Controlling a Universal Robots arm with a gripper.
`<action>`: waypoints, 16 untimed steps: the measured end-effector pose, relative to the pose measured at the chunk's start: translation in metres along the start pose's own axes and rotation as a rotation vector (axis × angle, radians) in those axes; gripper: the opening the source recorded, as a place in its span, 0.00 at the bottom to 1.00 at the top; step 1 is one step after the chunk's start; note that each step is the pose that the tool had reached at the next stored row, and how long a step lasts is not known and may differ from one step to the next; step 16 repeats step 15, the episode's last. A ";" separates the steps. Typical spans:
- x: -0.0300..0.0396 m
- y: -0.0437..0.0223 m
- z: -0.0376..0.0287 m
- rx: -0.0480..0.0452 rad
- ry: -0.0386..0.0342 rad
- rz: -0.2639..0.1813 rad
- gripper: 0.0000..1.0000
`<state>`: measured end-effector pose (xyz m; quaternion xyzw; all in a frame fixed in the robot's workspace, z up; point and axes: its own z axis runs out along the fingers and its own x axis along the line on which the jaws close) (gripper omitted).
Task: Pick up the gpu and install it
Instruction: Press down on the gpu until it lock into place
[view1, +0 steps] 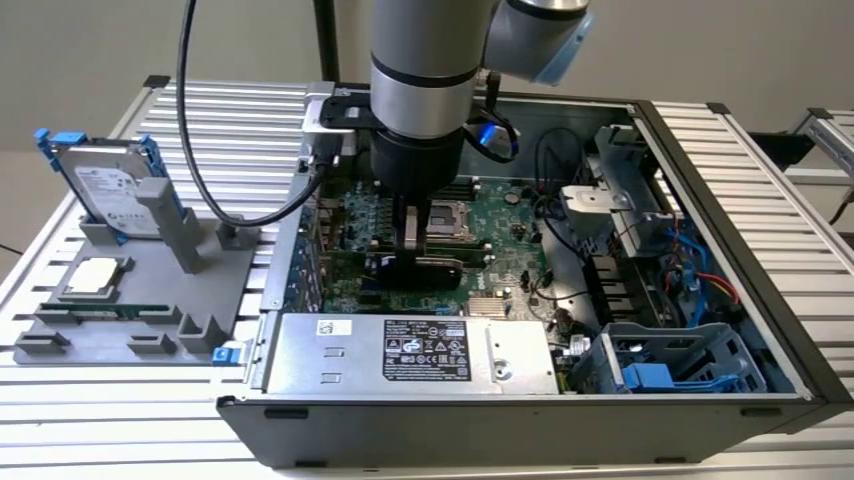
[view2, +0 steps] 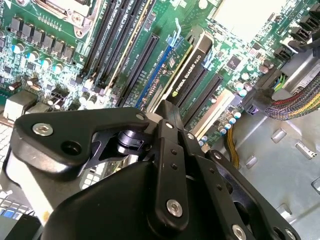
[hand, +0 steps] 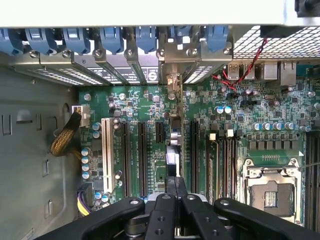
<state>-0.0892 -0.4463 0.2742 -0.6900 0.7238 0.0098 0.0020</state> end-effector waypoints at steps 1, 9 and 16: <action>0.0000 0.0000 0.0000 0.0000 0.0000 0.000 0.00; 0.0000 0.0000 -0.0001 0.0000 0.0000 0.000 0.00; 0.0000 0.0000 -0.0001 -0.0001 0.0000 0.000 0.00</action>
